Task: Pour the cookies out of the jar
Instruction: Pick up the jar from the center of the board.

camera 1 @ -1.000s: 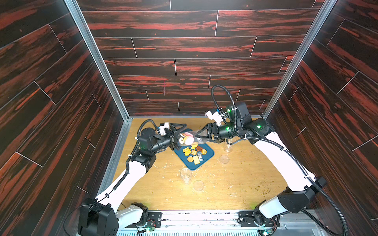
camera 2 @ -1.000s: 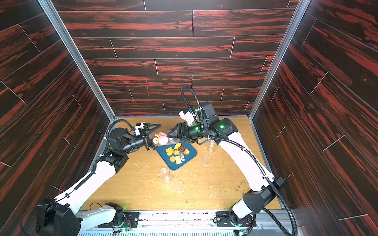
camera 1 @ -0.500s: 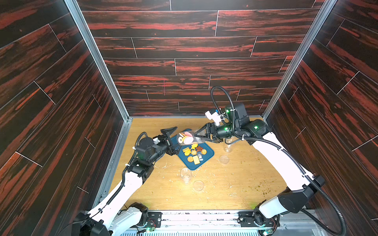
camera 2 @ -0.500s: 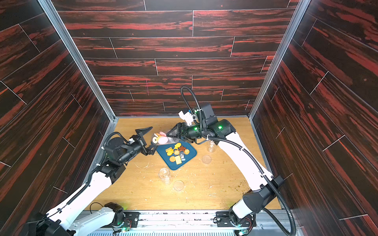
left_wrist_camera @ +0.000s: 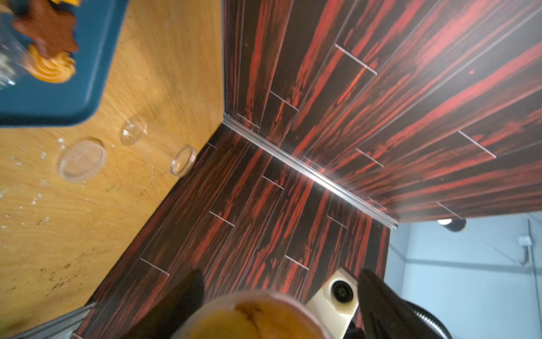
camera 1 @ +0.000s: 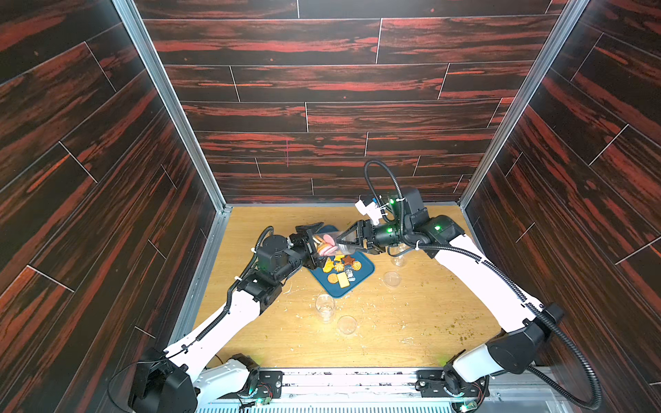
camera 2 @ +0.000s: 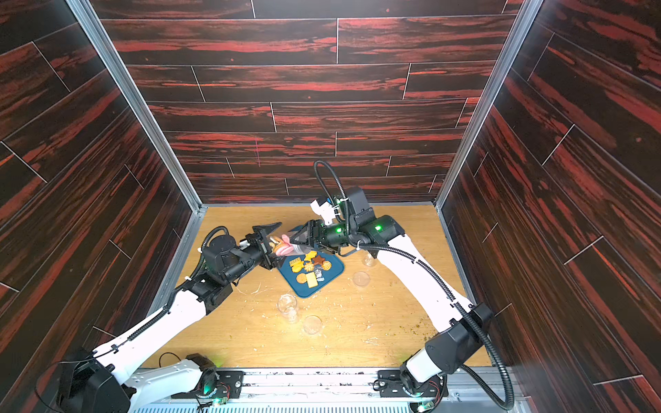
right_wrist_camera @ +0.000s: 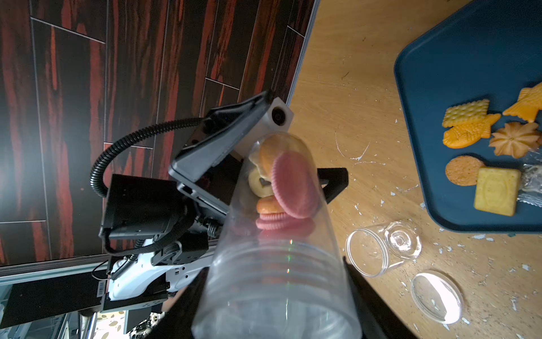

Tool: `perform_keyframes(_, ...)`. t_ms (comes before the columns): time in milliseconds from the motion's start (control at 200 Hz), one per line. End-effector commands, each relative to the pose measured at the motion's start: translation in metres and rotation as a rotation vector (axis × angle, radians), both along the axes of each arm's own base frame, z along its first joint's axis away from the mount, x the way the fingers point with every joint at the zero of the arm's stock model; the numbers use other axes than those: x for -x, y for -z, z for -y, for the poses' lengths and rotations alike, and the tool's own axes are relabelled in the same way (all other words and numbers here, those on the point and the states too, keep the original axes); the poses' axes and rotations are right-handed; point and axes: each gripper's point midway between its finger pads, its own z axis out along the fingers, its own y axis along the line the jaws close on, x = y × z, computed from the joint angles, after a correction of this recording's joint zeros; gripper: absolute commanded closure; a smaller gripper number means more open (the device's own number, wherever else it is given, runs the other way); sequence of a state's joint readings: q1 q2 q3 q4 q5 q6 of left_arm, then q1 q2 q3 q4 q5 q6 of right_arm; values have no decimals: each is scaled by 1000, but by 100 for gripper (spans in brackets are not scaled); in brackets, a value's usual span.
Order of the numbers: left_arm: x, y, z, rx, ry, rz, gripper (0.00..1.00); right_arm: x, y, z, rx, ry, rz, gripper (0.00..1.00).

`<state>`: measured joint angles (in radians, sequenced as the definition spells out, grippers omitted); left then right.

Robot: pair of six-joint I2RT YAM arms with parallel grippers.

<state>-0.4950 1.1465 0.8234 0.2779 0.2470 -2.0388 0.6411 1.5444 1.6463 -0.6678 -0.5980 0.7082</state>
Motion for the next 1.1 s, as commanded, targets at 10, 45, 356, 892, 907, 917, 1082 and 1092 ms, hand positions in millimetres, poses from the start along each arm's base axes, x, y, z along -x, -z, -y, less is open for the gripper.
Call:
perform_keyframes(10,2,-26,-4,37,-30,57,16,18,-14,-1,-41,-42,7,55)
perform_keyframes(45,2,-24,-5,36,-32,55,18,18,-14,-1,-42,-43,8,55)
perform_keyframes(356,2,-19,-8,35,-50,50,29,19,-11,-1,-35,-44,-2,52)
perform_keyframes(892,3,-3,-20,21,-108,34,41,15,-17,8,1,19,11,9)
perform_keyframes(907,3,-3,-21,20,-109,34,41,15,-17,8,4,21,9,7)
perform_keyframes(917,4,-3,-21,19,-110,33,41,15,-17,9,4,24,10,6)
perform_keyframes(1082,5,-2,-24,9,-121,29,41,15,-16,11,9,44,-9,6)
perform_keyframes(1092,5,-1,-24,8,-120,28,41,15,-16,11,8,44,-12,6)
